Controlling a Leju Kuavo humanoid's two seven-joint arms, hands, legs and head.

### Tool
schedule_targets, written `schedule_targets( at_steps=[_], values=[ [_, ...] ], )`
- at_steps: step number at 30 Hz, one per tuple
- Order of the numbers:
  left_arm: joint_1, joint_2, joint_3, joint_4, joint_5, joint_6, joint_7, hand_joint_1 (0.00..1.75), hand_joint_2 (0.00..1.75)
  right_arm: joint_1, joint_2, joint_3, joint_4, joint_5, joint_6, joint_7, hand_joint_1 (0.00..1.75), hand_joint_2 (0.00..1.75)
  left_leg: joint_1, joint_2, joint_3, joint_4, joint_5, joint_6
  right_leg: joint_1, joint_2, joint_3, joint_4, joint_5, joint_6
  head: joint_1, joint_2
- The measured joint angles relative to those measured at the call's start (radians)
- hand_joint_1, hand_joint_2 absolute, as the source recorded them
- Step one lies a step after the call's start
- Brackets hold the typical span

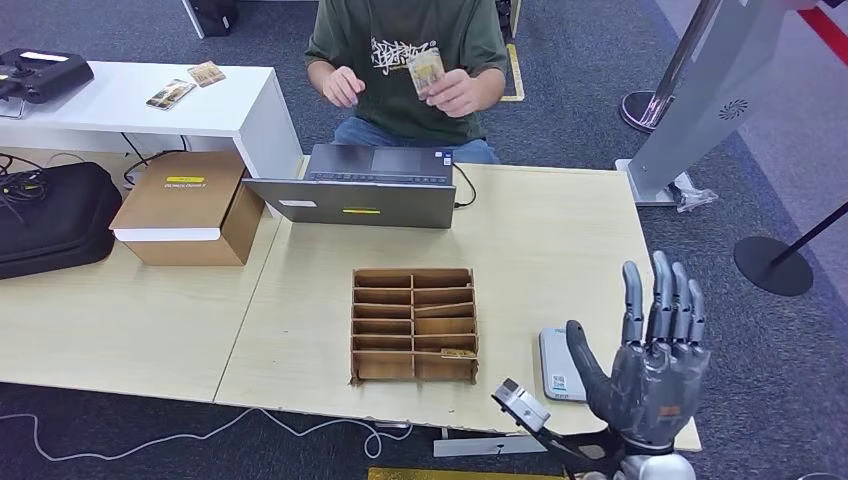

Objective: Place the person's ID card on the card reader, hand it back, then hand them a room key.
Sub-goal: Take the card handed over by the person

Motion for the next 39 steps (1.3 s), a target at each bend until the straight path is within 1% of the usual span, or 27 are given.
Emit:
schedule_targets(
  at_steps=[2,3,6,10,14,17,18,19,20,22,23,24,27,30,34,39],
  values=[
    [0.000,0.002,0.000,0.000,0.001,-0.001,0.000,0.00,0.00,0.006,0.008,-0.054,0.002,0.000,0.000,-0.101,0.00,1.75,0.000,0.000,0.000,0.000,0.000,0.000,0.000,0.000,0.000,0.000,0.000,0.000,0.000,0.000],
    [0.001,0.003,-0.001,0.000,0.001,-0.001,0.000,0.00,0.00,0.008,0.012,-0.083,0.003,0.000,0.000,-0.132,0.00,1.75,0.000,0.000,-0.001,0.000,0.000,0.000,0.000,0.000,0.000,0.000,0.000,0.000,0.000,0.000],
    [0.001,0.005,-0.001,0.000,0.005,-0.004,-0.001,0.00,0.00,0.009,0.018,-0.142,0.009,-0.002,0.000,-0.153,0.00,1.75,0.000,0.000,-0.001,0.000,0.000,0.000,0.000,0.000,0.000,0.000,0.000,0.000,0.000,0.000],
    [0.001,0.007,-0.001,0.000,0.004,-0.009,-0.001,0.00,0.00,0.007,0.020,-0.171,0.027,-0.001,0.000,-0.116,0.00,1.75,0.000,0.000,-0.001,0.000,0.000,0.000,0.000,0.000,0.000,0.000,0.000,0.000,0.000,0.000],
    [0.000,0.011,-0.011,0.000,-0.008,-0.010,-0.001,0.00,0.00,-0.024,0.012,-0.172,0.062,-0.001,0.006,-0.030,0.00,1.75,0.000,0.000,-0.001,0.000,0.000,0.000,0.000,0.000,0.000,0.000,0.000,0.000,0.000,0.000],
    [0.000,0.013,-0.018,0.000,-0.013,-0.010,-0.001,0.00,0.00,-0.051,0.005,-0.170,0.083,-0.001,0.010,-0.004,0.00,1.75,0.000,0.000,0.000,0.000,0.000,0.000,0.000,0.000,0.001,0.000,0.000,0.000,0.000,0.000],
    [0.000,0.014,-0.020,0.000,-0.016,-0.009,-0.001,0.00,0.00,-0.061,0.000,-0.166,0.091,-0.001,0.017,0.022,0.00,1.75,0.000,0.000,-0.001,0.000,0.000,0.000,0.000,0.000,0.001,0.000,0.000,0.000,0.000,0.000],
    [0.000,0.016,-0.022,0.000,-0.021,-0.008,-0.001,0.00,0.00,-0.080,-0.009,-0.156,0.103,-0.001,0.029,0.070,0.00,1.75,0.000,0.000,-0.001,0.000,0.000,0.000,0.000,0.000,0.001,0.000,0.000,0.000,0.000,0.000],
    [-0.001,0.018,-0.026,0.000,-0.029,-0.007,-0.001,0.00,0.00,-0.109,-0.025,-0.132,0.119,0.000,0.046,0.149,0.00,1.75,0.000,0.002,-0.002,0.000,0.000,-0.001,0.000,0.002,0.000,0.001,0.001,-0.001,0.000,0.000],
    [-0.005,0.025,-0.038,0.000,-0.048,-0.003,0.001,0.00,0.00,-0.203,-0.071,-0.055,0.180,0.000,0.075,0.342,0.00,1.75,0.000,0.007,-0.001,0.000,0.000,-0.001,0.000,0.006,-0.001,0.001,0.003,-0.001,0.000,0.000],
    [-0.010,0.030,-0.044,0.000,-0.058,-0.001,0.003,0.00,0.00,-0.255,-0.094,-0.010,0.220,0.000,0.082,0.414,0.00,1.75,0.000,0.008,0.000,0.000,0.001,-0.001,0.000,0.007,-0.001,0.001,0.003,-0.002,0.000,0.000],
    [-0.015,0.035,-0.050,-0.001,-0.066,0.000,0.005,0.00,0.00,-0.306,-0.114,0.027,0.264,0.000,0.085,0.456,0.00,1.75,0.000,0.009,0.001,0.000,0.001,-0.001,0.000,0.008,-0.001,0.001,0.004,-0.002,0.000,0.000],
    [-0.027,0.047,-0.065,-0.003,-0.083,0.000,0.014,0.00,0.00,-0.428,-0.153,0.105,0.381,0.001,0.084,0.480,0.00,1.75,0.000,0.007,0.001,0.000,0.004,-0.001,0.000,0.006,-0.001,0.001,0.005,-0.002,0.000,0.000],
    [-0.028,0.055,-0.073,-0.003,-0.089,0.001,0.017,0.00,0.00,-0.497,-0.176,0.144,0.455,0.000,0.083,0.483,0.00,1.75,0.000,0.005,0.001,0.000,0.005,-0.001,0.000,0.005,-0.001,0.001,0.005,-0.002,0.000,0.000],
    [-0.030,0.060,-0.083,-0.009,-0.108,0.004,0.018,0.00,0.00,-0.578,-0.191,0.173,0.560,0.000,0.064,0.466,0.00,1.75,0.000,0.006,0.000,0.000,0.005,-0.001,0.000,0.005,-0.002,0.001,0.005,-0.002,0.000,0.000],
    [-0.035,0.064,-0.089,-0.011,-0.112,0.008,0.026,0.00,0.00,-0.725,-0.194,0.182,0.752,0.000,0.015,0.421,0.00,1.75,0.000,0.006,0.000,0.000,0.005,-0.001,0.000,0.005,-0.002,0.001,0.005,-0.002,0.000,0.000]
  ],
)
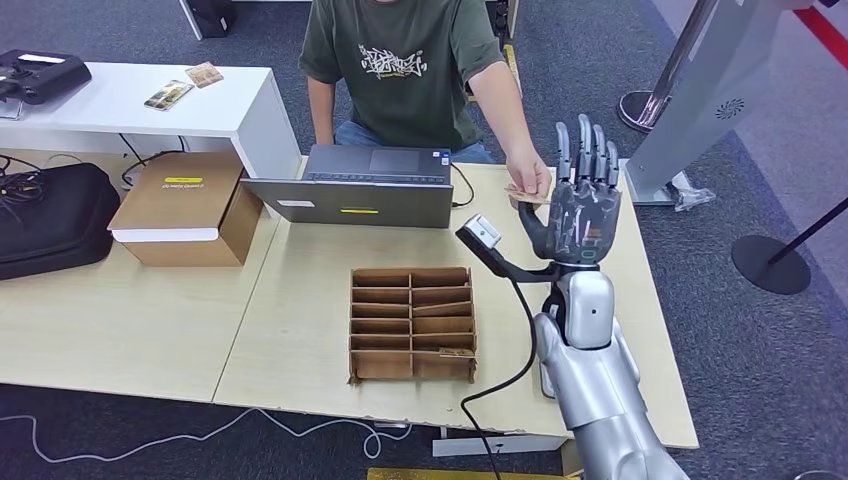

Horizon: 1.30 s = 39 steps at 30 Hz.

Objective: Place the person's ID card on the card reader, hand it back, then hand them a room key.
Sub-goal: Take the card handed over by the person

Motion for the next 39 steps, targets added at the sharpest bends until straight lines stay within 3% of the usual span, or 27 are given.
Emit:
schedule_targets(
  at_steps=[12,39],
  values=[
    [0.002,0.002,-0.002,0.000,0.026,-0.007,0.002,0.00,0.00,-0.121,0.022,0.017,0.194,-0.010,-0.013,-0.036,0.00,1.75,0.000,0.000,-0.001,0.000,0.000,0.000,0.000,0.000,0.000,0.000,0.000,0.000,0.000,0.000],
    [0.008,0.001,-0.002,0.000,0.034,-0.009,0.002,0.00,0.00,-0.154,0.044,0.040,0.273,-0.004,-0.010,-0.043,0.04,1.75,0.000,-0.001,-0.001,0.000,0.000,0.000,0.000,-0.001,0.000,0.000,0.000,0.000,0.000,0.000]
  ],
)
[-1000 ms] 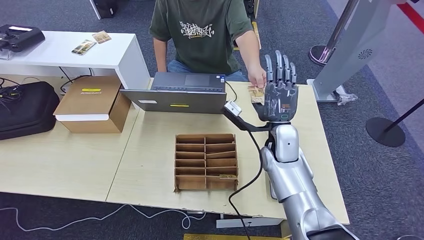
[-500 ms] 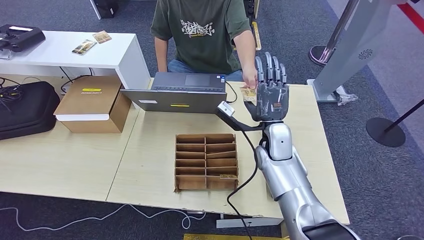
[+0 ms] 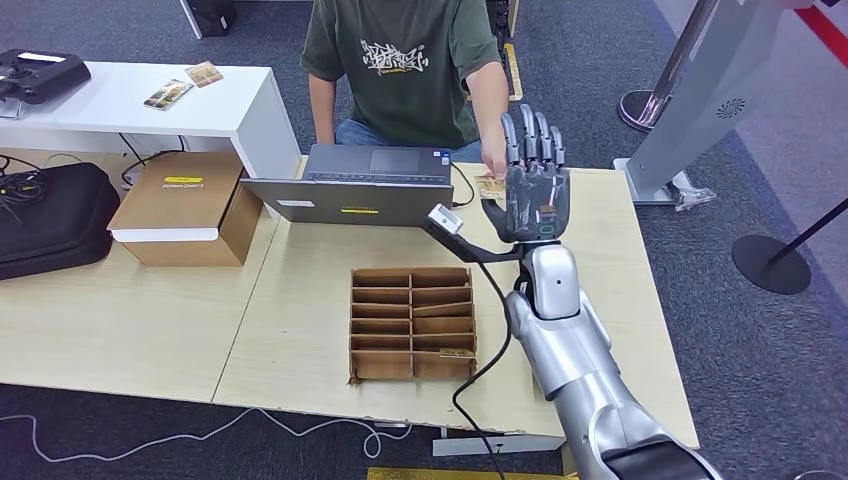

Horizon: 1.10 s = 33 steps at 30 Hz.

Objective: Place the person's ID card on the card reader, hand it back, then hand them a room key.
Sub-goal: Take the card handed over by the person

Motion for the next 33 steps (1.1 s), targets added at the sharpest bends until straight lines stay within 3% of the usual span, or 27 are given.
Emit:
schedule_targets(
  at_steps=[4,33],
  values=[
    [0.000,0.000,0.000,0.000,0.000,-0.001,0.000,0.00,0.00,-0.002,0.000,0.003,0.005,0.004,0.002,0.002,1.71,1.75,0.000,0.000,0.000,0.000,0.000,0.000,0.000,0.000,0.000,0.000,0.000,0.000,0.000,0.000],
    [-0.001,0.002,0.000,0.000,-0.006,-0.005,0.002,0.00,0.00,-0.004,0.000,0.022,0.006,0.003,0.063,0.022,1.75,1.75,0.000,0.000,0.000,0.000,0.000,0.000,0.000,0.000,0.000,0.000,0.000,0.000,0.000,0.000]
  ],
)
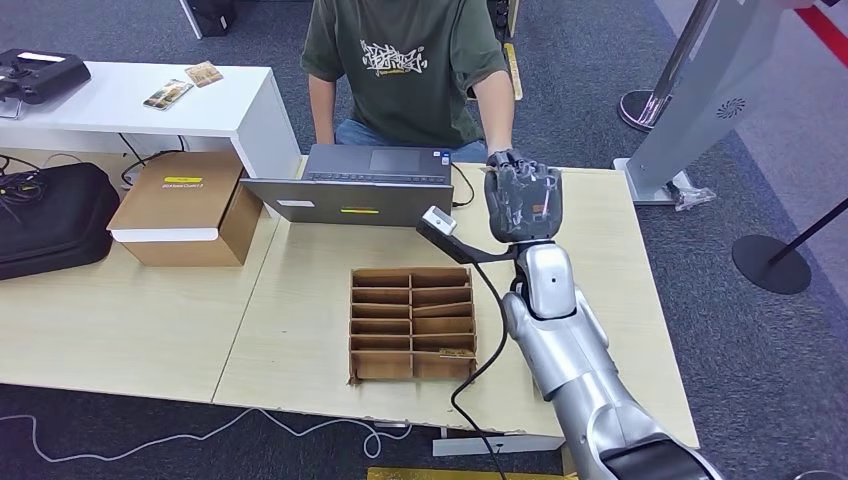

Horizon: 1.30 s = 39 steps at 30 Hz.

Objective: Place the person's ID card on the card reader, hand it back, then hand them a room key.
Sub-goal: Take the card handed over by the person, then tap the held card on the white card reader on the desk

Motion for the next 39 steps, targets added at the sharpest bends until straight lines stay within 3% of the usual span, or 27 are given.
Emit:
schedule_targets(
  at_steps=[4,8,12,16,20,25,39],
  values=[
    [0.000,0.000,0.000,0.000,0.006,0.000,0.004,0.00,0.00,0.000,0.000,0.000,0.000,-0.042,-0.002,-0.011,1.75,1.75,0.000,0.000,0.000,0.000,0.000,0.000,0.000,0.000,0.000,0.000,0.000,0.000,0.000,0.000],
    [0.000,0.000,0.000,0.000,0.014,0.004,0.005,0.00,0.00,0.006,0.005,-0.027,-0.013,-0.280,0.047,-0.102,1.75,1.75,0.000,0.000,0.000,0.000,0.000,0.000,0.000,0.000,0.000,0.000,0.000,0.000,0.000,0.000],
    [0.000,-0.001,0.000,0.000,0.017,0.004,0.006,0.00,0.00,0.026,0.012,-0.079,-0.060,-0.523,0.179,-0.171,1.75,1.75,0.000,0.000,0.000,0.000,0.000,0.000,0.000,0.000,0.000,0.000,0.000,0.000,0.000,0.000],
    [-0.002,0.000,0.000,0.000,0.013,0.004,0.010,0.00,0.00,0.048,0.015,-0.126,-0.109,-0.783,0.378,-0.208,1.75,1.75,0.000,0.000,0.000,0.000,0.000,0.000,0.000,0.000,0.000,0.000,0.000,0.000,0.000,0.000],
    [-0.002,0.000,0.000,0.000,0.011,0.004,0.012,0.00,0.00,0.053,0.016,-0.137,-0.118,-0.843,0.419,-0.211,1.75,1.75,0.000,-0.001,0.000,0.000,0.000,0.000,0.000,-0.001,0.000,0.000,0.000,0.000,0.000,0.000],
    [-0.003,0.005,-0.001,0.000,-0.001,0.005,0.024,0.00,0.00,0.102,0.000,-0.239,-0.192,-1.116,0.564,-0.192,1.75,1.75,0.000,-0.001,0.000,0.000,0.000,0.000,0.000,-0.001,-0.001,-0.001,0.000,0.000,0.000,0.000],
    [-0.005,0.006,-0.002,0.000,0.000,0.013,0.026,0.00,0.00,0.194,-0.111,-0.319,-0.221,-1.160,0.592,-0.134,1.75,1.75,0.000,-0.001,0.000,0.000,-0.001,0.001,0.000,-0.001,-0.001,-0.001,0.000,0.000,0.000,0.000]
  ],
)
